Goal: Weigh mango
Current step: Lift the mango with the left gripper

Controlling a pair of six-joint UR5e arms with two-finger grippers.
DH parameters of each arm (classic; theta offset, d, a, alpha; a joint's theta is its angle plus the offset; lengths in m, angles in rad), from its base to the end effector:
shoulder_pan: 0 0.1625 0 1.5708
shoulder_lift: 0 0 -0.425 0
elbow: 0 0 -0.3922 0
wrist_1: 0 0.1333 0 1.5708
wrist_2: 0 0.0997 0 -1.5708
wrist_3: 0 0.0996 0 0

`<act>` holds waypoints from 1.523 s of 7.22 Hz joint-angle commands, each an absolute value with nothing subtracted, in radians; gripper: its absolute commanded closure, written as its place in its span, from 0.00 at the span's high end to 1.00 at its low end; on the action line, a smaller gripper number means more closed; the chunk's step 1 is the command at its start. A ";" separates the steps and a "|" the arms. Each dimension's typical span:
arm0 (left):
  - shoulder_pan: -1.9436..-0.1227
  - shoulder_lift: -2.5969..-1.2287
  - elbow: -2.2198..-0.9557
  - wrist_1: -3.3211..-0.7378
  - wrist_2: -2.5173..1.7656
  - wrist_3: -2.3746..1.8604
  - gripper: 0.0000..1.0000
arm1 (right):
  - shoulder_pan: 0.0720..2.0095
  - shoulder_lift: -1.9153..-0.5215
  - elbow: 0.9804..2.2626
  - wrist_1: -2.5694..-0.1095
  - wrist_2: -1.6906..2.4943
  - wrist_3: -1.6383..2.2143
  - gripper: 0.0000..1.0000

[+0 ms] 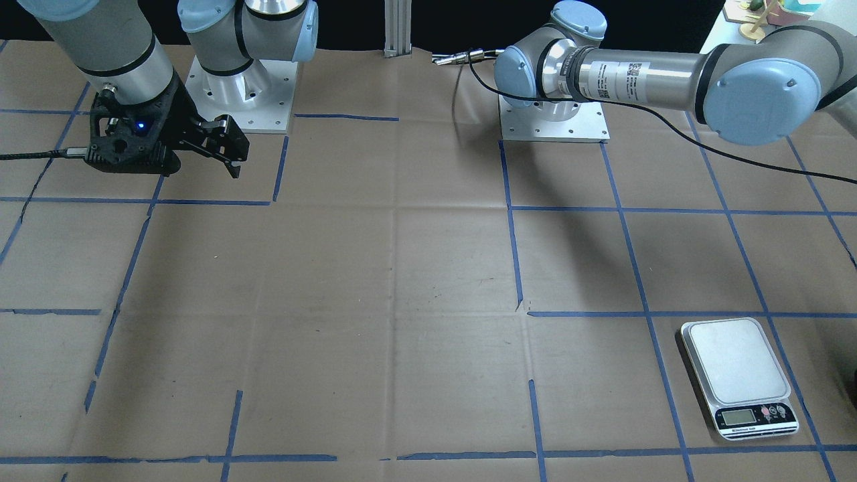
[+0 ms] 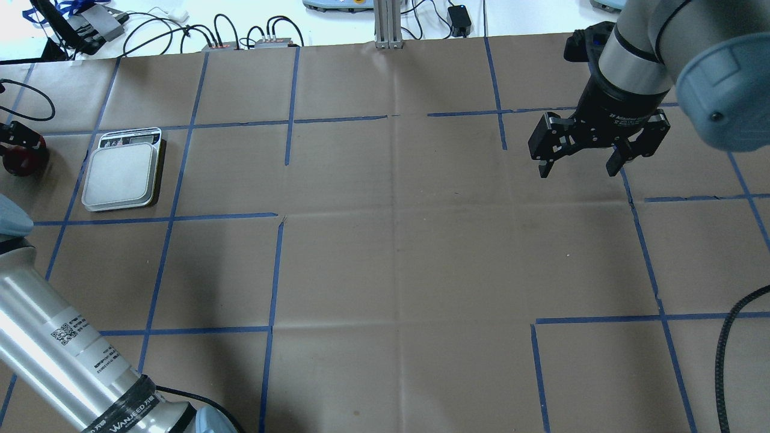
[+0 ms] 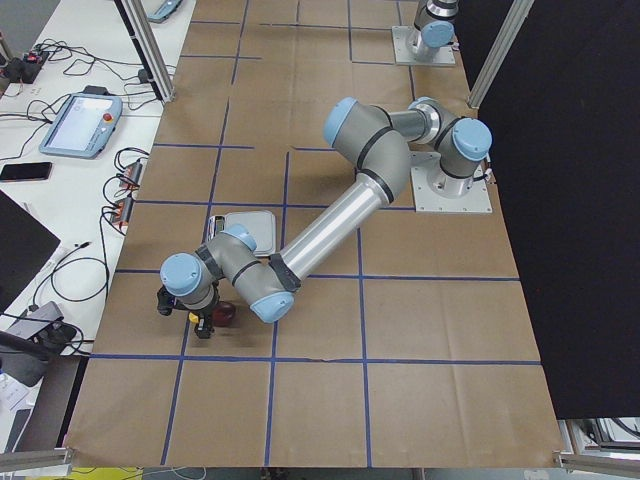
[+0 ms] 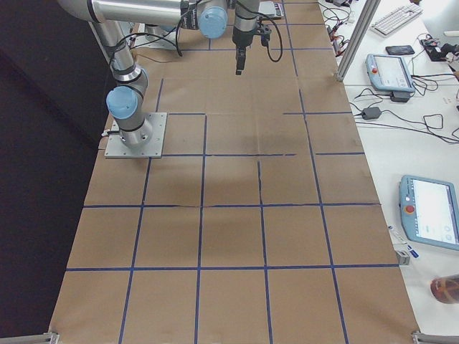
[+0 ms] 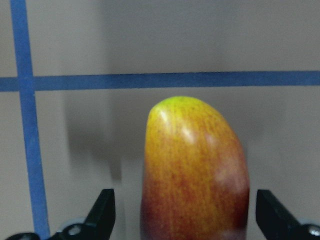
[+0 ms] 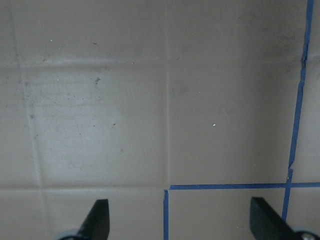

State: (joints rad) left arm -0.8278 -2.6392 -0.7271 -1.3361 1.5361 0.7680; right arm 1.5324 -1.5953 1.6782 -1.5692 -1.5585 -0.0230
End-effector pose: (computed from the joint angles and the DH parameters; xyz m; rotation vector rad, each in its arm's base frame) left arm 0.4780 -0.7226 0.1812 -0.0393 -3.1226 0.0485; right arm 0.1163 -0.4762 0.4472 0.0249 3.1239 0.1314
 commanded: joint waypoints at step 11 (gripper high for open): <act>-0.998 -2.282 -0.935 -1.615 1.552 0.504 0.42 | 1.532 -1.595 1.678 -1.569 -1.559 -0.023 1.00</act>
State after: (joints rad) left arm -0.9338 -2.3520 -0.8451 -1.6015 1.5541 0.6083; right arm 1.5325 -1.5953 1.6782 -1.5692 -1.5585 -0.0230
